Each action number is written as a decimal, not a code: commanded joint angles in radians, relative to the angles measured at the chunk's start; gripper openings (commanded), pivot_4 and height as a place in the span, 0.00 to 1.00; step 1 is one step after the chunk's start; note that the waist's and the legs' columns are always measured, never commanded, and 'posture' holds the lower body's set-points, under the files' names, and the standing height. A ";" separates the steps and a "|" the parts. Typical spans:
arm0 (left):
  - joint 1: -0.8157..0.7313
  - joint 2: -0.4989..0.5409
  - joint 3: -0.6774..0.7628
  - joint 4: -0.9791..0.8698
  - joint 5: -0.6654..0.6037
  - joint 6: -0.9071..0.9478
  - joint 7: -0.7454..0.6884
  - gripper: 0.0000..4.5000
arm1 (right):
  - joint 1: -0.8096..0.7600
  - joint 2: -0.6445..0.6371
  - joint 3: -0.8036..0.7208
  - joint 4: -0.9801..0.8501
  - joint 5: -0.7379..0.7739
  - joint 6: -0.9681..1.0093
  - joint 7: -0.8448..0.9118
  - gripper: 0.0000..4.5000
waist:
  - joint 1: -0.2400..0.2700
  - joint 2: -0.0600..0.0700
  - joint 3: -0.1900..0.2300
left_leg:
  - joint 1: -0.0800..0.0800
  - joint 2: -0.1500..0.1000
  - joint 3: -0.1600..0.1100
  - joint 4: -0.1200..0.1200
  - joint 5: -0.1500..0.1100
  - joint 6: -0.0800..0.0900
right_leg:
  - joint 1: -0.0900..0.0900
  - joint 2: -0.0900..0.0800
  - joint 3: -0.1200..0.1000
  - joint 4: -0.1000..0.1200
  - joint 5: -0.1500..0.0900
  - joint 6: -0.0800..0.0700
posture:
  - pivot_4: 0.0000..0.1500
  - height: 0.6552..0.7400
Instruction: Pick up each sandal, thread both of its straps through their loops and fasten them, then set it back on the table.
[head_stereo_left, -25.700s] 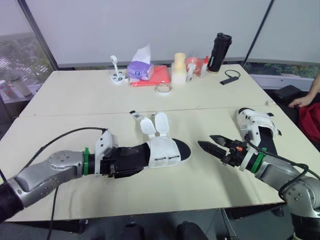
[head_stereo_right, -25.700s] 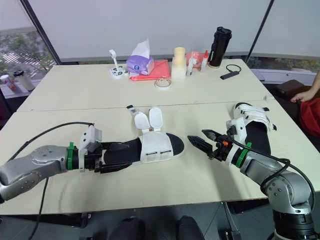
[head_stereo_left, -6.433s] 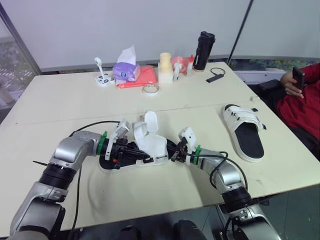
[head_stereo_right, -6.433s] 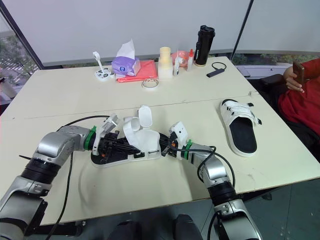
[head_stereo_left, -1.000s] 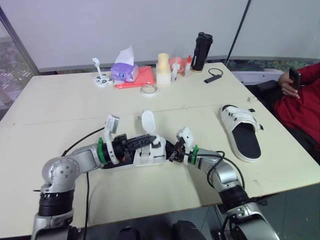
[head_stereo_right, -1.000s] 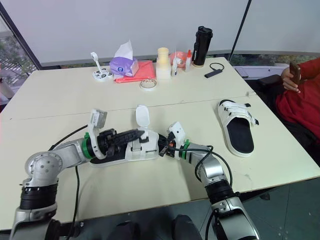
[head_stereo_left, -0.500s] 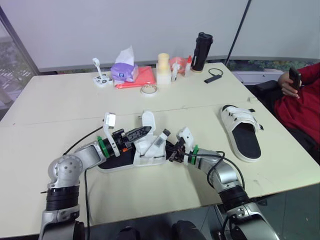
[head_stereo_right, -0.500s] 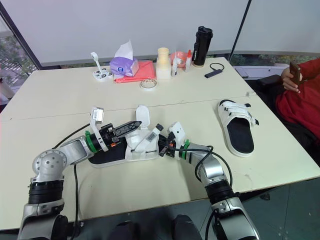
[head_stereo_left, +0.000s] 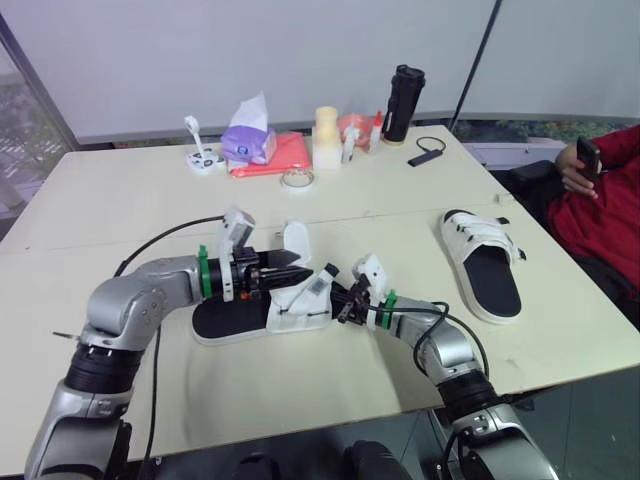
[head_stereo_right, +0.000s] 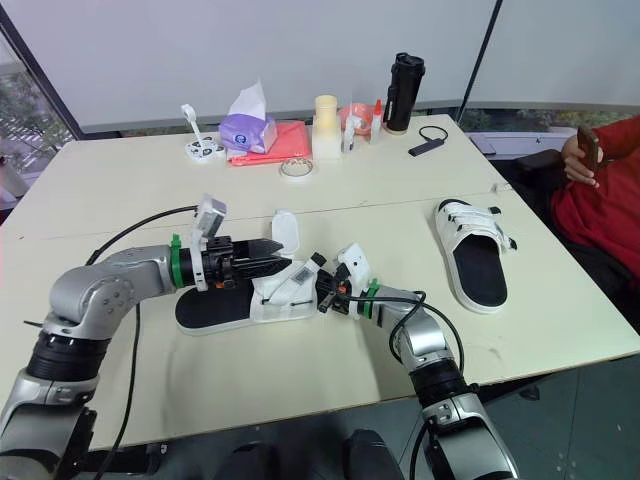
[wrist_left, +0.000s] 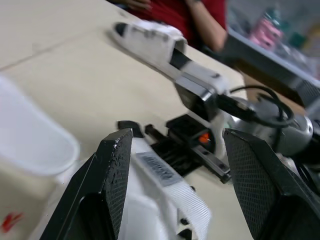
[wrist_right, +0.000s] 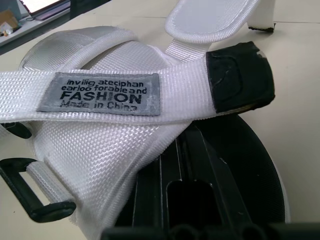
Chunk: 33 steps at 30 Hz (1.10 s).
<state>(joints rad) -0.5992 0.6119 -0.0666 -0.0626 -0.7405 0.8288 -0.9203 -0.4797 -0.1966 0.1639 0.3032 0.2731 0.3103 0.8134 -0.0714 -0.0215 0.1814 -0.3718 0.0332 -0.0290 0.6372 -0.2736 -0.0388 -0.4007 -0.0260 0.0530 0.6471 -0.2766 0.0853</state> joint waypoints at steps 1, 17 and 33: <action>-0.075 0.014 -0.046 0.084 0.085 -0.081 -0.104 0.66 | 0.023 0.006 0.032 0.104 -0.049 0.030 -0.018 0.00 | 0.000 0.000 0.000 | 0.000 0.000 0.000 0.000 0.000 0.000 | 0.000 0.000 0.000 0.000 0.001 0.001 | 1.00 1.00; -0.605 -0.226 -0.184 1.068 0.528 -0.554 -0.492 0.98 | 0.050 0.036 0.013 0.086 -0.052 0.006 -0.059 0.00 | -0.001 -0.003 0.000 | -0.002 0.001 -0.005 -0.005 0.000 0.000 | -0.007 0.009 0.004 0.001 0.003 0.000 | 1.00 1.00; -0.633 -0.294 -0.174 1.190 0.640 -0.539 -0.648 0.93 | 0.059 0.043 0.010 0.082 -0.052 0.000 -0.075 0.00 | -0.001 -0.003 0.000 | -0.001 0.001 -0.005 -0.004 0.000 0.000 | -0.007 0.009 0.005 0.001 0.003 0.000 | 1.00 1.00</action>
<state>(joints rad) -1.2124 0.3214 -0.2551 1.1288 -0.1104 0.2959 -1.5524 -0.4665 -0.1572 0.1537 0.3124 0.2688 0.2753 0.7880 -0.0725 -0.0241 0.1809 -0.3732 0.0341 -0.0342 0.6329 -0.2732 -0.0388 -0.4073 -0.0166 0.0576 0.6482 -0.2736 0.0849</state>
